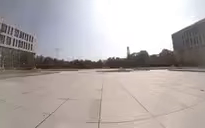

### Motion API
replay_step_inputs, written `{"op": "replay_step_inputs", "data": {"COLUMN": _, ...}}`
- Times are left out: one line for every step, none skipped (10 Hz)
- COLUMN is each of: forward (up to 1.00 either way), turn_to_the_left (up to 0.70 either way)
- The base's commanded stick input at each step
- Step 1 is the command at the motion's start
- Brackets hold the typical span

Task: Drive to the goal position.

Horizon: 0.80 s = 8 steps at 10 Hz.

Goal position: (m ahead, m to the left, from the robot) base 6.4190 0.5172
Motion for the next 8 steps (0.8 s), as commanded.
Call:
{"op": "replay_step_inputs", "data": {"forward": 0.68, "turn_to_the_left": 0.0}}
{"op": "replay_step_inputs", "data": {"forward": 0.68, "turn_to_the_left": 0.0}}
{"op": "replay_step_inputs", "data": {"forward": 0.68, "turn_to_the_left": 0.0}}
{"op": "replay_step_inputs", "data": {"forward": 0.68, "turn_to_the_left": 0.0}}
{"op": "replay_step_inputs", "data": {"forward": 0.68, "turn_to_the_left": 0.0}}
{"op": "replay_step_inputs", "data": {"forward": 0.68, "turn_to_the_left": 0.0}}
{"op": "replay_step_inputs", "data": {"forward": 0.68, "turn_to_the_left": 0.0}}
{"op": "replay_step_inputs", "data": {"forward": 0.68, "turn_to_the_left": 0.0}}
